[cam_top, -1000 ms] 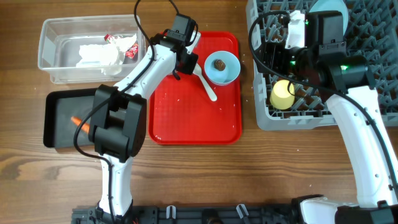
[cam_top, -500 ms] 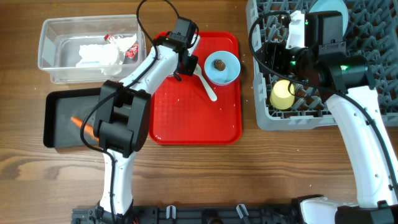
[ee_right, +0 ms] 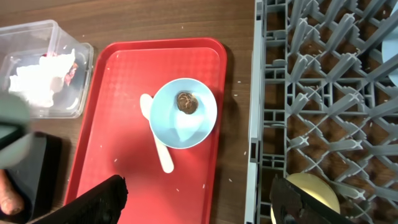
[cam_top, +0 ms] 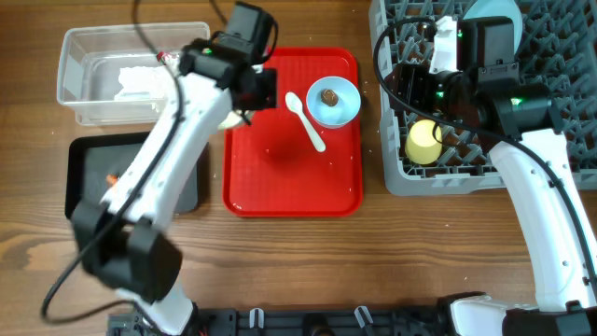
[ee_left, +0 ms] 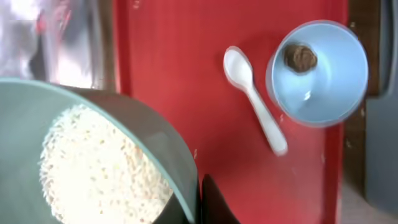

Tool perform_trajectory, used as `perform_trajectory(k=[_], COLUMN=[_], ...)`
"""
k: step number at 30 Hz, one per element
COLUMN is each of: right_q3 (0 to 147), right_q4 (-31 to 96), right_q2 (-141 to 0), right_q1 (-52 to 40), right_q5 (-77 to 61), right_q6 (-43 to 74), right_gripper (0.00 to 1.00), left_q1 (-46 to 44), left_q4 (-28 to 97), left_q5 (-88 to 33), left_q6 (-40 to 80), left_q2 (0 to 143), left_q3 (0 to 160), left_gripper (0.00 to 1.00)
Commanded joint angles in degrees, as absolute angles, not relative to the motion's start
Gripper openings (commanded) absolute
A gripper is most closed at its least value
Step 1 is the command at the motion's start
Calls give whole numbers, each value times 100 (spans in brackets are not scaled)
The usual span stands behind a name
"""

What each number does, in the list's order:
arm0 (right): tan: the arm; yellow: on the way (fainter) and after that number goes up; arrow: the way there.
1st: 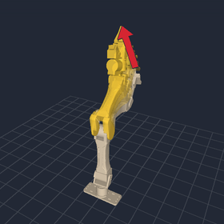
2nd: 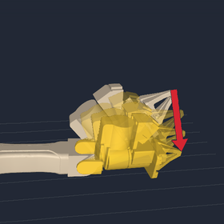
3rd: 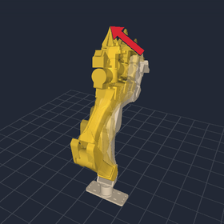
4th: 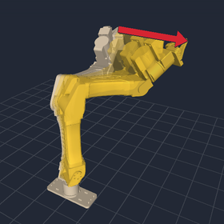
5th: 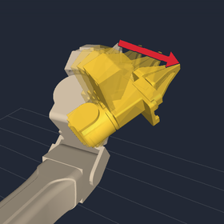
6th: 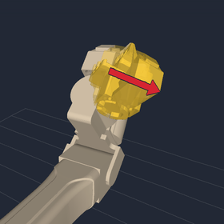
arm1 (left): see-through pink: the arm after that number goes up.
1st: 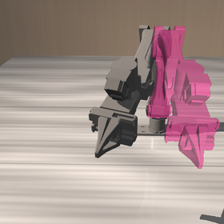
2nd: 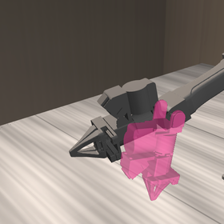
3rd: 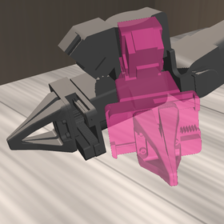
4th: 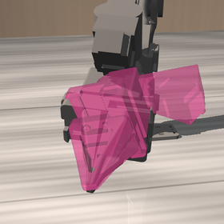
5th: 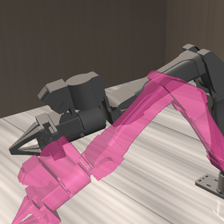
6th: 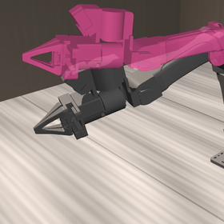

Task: Sort waste into correct bins and load items into the dishwasher rack
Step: 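Grasp the green rice bowl with left gripper and lift it, then tip the green bowl over the black tray to pour out rice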

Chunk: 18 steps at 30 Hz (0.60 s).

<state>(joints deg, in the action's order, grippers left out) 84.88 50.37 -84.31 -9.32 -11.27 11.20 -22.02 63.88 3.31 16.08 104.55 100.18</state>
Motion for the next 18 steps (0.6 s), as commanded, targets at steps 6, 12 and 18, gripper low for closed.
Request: perform_trajectory(k=[6,12,18], right_q3=[8479,8479,8479], right_q4=[5019,5024,5072], right_q2=[-8493,-8493,-8493], right_q1=[-945,-945,-945], right_q5=[-1028,-1031,-1033], right_q6=[1052,1059,1061], right_gripper=[77,77,77], left_q1=[-1400,54,1579], left_q4=[7828,7159,6569], left_q5=[-226,-2259,-4772], left_q6=[1905,646,-945], left_q2=[10119,10119,10119], left_q3=[9874,8897,7736], left_gripper=[4,4,4])
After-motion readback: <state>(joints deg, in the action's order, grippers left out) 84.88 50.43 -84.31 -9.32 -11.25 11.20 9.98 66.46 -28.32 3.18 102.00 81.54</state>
